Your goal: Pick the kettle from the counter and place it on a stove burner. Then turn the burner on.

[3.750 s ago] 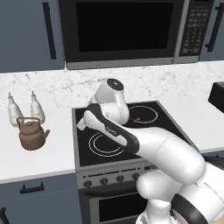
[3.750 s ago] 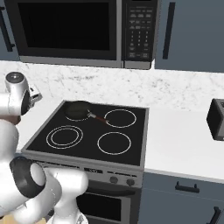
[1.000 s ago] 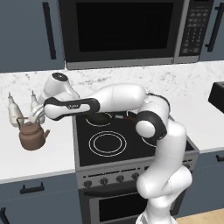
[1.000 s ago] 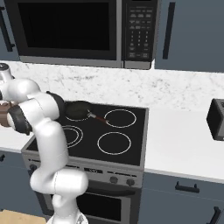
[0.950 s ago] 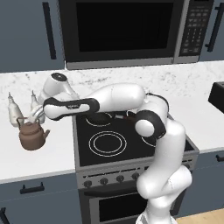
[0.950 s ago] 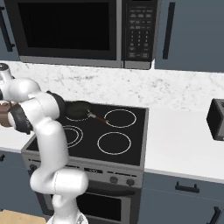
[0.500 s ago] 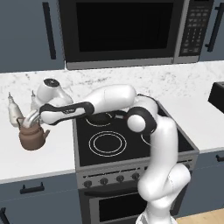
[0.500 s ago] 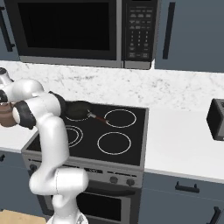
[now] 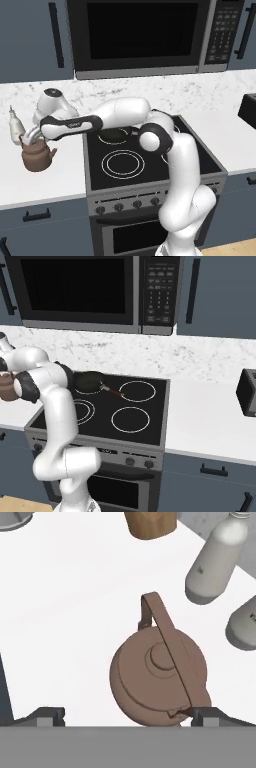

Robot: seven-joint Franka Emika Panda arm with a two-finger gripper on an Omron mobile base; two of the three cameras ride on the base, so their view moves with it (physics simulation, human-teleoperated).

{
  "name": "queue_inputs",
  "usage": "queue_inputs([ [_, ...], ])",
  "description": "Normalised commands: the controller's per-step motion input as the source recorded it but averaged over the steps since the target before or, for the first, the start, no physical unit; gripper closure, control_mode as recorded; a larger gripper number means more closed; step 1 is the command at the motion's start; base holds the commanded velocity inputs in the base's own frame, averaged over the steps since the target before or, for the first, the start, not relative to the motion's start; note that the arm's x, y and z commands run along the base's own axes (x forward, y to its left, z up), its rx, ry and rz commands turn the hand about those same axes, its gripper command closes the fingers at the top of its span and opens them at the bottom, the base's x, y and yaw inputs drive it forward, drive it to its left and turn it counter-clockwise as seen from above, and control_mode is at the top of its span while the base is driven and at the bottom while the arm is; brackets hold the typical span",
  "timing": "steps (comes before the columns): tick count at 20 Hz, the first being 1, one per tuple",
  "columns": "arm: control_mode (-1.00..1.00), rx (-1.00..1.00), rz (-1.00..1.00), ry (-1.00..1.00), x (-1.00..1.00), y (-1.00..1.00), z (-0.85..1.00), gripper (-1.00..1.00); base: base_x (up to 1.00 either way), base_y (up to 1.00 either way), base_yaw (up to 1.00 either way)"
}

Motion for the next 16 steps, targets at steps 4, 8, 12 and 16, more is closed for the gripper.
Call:
queue_inputs([
  [4,-1.0,0.0,0.0,0.07,0.1,0.0,-0.01,-1.0,0.0,0.0,0.0],
  [8,-1.0,0.0,0.0,0.05,0.08,-0.06,-0.05,-1.0,0.0,0.0,0.0],
  [12,-1.0,0.0,0.0,0.01,0.01,-0.17,-0.01,-1.0,0.0,0.0,0.0],
  [16,-1.0,0.0,0.0,0.0,0.01,-0.19,-0.19,-1.0,0.0,0.0,0.0],
])
